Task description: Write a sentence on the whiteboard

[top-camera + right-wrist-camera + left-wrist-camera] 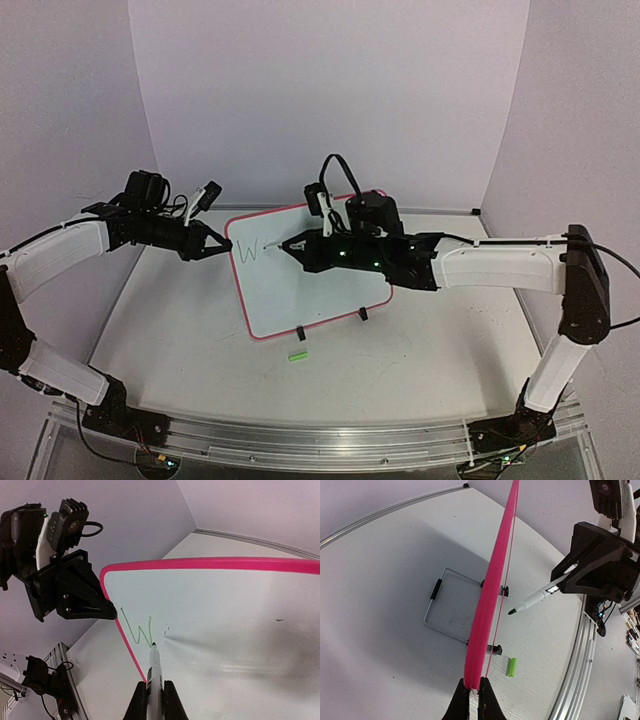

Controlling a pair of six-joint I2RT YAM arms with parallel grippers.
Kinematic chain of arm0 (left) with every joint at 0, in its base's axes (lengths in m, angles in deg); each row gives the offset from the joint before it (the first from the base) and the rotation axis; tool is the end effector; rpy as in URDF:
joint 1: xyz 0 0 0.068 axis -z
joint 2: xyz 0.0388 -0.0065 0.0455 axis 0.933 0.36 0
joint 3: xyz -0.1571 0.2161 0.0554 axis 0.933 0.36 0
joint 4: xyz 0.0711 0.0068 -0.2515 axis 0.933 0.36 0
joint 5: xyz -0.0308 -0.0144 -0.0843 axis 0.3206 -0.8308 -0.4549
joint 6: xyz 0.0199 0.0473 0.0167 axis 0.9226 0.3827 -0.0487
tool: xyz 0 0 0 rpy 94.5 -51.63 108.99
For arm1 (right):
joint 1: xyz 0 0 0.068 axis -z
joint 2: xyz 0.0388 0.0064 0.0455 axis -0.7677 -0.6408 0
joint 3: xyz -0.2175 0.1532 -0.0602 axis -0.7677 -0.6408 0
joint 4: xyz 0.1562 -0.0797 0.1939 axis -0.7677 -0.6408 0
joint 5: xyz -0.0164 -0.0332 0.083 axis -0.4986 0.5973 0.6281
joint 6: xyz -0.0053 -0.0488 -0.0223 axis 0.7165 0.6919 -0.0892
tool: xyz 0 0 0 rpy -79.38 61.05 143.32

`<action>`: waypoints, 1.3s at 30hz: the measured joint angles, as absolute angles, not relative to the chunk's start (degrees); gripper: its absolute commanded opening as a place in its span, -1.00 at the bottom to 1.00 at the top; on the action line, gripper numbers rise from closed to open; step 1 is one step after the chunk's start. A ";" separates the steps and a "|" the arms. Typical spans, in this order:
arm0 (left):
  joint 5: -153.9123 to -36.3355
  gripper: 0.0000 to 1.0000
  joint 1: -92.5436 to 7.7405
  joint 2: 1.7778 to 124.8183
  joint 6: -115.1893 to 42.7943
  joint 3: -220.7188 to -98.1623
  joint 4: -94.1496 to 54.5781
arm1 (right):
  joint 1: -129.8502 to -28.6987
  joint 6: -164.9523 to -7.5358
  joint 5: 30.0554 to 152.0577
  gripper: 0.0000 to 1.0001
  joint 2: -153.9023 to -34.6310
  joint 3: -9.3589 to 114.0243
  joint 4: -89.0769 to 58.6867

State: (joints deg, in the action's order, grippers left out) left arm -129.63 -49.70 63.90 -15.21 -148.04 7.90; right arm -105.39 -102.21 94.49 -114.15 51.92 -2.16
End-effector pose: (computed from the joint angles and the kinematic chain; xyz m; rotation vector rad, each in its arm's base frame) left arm 0.2603 -0.1163 0.2976 0.9192 2.0205 -0.9377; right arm 0.2354 0.3513 0.2952 -0.6871 1.8263 1.1155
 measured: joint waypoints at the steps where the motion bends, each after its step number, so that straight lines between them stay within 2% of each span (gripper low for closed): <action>1: -129.63 -1.00 -49.69 63.90 -15.18 -148.04 7.90 | -105.39 -102.24 94.53 -1.00 -114.43 51.92 -2.18; 39: -128.74 -1.00 -49.57 63.92 -15.16 -148.04 7.81 | -105.00 -103.32 96.14 -1.00 -118.44 53.64 -1.05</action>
State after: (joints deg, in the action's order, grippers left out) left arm -128.74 -49.57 63.92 -15.16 -148.04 7.81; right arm -105.00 -103.32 96.14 -118.44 53.64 -1.05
